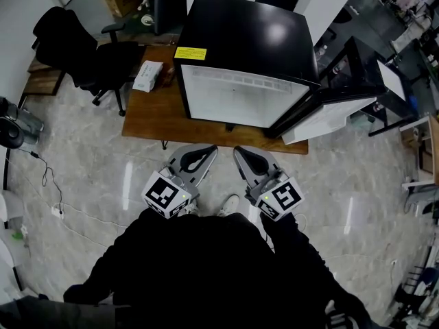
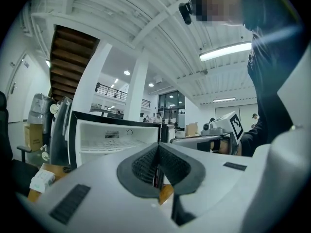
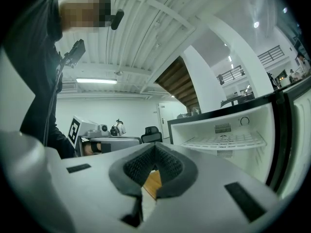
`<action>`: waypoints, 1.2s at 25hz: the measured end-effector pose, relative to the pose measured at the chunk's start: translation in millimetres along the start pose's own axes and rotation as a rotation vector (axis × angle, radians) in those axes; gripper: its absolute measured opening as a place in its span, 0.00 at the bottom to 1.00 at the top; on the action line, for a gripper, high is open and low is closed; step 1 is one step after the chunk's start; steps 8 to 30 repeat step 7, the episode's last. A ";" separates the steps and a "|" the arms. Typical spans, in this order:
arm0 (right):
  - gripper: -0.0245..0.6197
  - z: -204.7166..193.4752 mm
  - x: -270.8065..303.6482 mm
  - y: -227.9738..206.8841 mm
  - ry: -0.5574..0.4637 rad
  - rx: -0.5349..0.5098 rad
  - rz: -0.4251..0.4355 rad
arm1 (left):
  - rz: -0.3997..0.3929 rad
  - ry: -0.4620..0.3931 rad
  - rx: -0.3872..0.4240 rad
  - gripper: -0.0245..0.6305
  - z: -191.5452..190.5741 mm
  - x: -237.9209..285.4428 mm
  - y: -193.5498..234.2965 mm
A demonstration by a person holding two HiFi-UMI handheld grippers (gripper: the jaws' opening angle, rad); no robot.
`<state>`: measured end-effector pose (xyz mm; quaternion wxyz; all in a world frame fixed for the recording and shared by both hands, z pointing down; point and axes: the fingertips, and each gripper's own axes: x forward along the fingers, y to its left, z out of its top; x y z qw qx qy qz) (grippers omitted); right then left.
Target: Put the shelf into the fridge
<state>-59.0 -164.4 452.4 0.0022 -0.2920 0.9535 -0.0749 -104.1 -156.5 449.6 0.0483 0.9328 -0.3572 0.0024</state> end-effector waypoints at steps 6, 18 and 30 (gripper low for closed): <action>0.05 -1.2 1.6 0.0 0.006 -0.007 0.005 | -0.005 -0.008 -0.017 0.05 0.8 2.8 1.6; 0.05 -1.4 1.9 0.0 0.006 -0.008 0.006 | -0.006 -0.009 -0.021 0.05 0.7 3.2 1.8; 0.05 -1.4 1.9 0.0 0.006 -0.008 0.006 | -0.006 -0.009 -0.021 0.05 0.7 3.2 1.8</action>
